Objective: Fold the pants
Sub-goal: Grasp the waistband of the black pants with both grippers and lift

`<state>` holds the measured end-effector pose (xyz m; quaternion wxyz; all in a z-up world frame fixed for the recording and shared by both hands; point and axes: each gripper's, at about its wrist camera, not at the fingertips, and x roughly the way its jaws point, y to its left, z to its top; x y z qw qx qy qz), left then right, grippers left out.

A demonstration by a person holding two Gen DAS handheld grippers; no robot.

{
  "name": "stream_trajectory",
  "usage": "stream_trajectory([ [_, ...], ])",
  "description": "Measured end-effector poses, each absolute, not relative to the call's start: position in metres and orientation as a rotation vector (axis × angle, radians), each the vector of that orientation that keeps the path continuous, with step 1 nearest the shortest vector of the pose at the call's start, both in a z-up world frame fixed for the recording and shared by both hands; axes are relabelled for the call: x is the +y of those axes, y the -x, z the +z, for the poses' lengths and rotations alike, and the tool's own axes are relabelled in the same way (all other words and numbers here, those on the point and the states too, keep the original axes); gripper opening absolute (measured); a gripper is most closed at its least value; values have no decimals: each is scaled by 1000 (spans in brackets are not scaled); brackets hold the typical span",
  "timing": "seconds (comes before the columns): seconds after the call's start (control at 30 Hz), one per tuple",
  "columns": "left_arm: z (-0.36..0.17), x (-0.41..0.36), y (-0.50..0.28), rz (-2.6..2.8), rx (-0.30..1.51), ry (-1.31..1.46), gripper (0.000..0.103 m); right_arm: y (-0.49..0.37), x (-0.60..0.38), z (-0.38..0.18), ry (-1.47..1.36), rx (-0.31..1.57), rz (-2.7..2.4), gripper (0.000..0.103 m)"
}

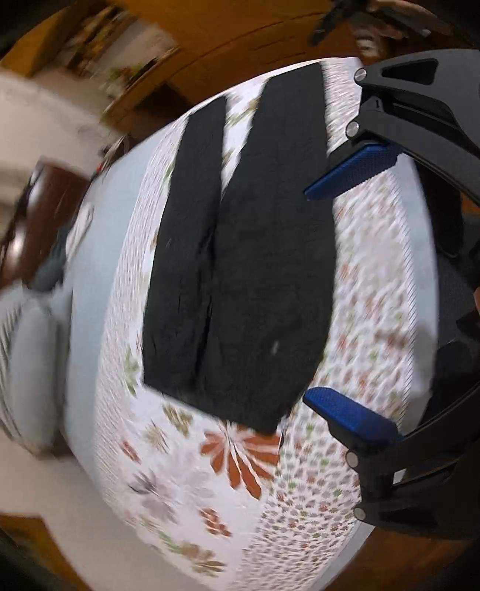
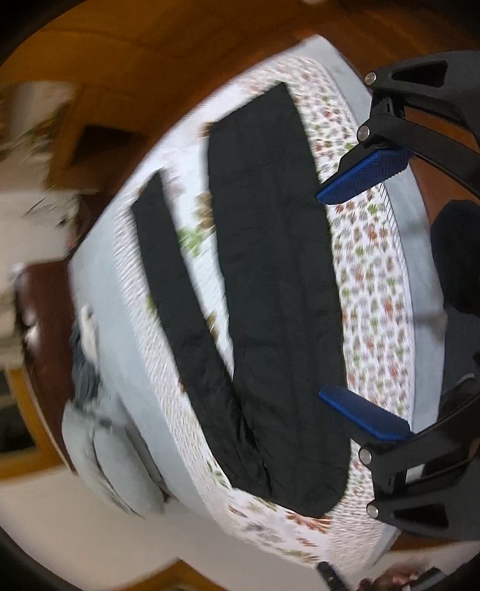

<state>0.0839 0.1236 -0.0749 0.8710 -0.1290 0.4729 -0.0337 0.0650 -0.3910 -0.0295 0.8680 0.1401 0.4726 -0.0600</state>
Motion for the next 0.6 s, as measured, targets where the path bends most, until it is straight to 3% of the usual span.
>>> stream_trajectory([
  [0.23, -162, 238, -147, -65, 1151, 717, 100, -79, -546, -122, -770, 1061, -172, 100],
  [0.6, -237, 266, -181, -16, 1197, 903, 101, -72, -627, -188, -1081, 977, -180, 100],
])
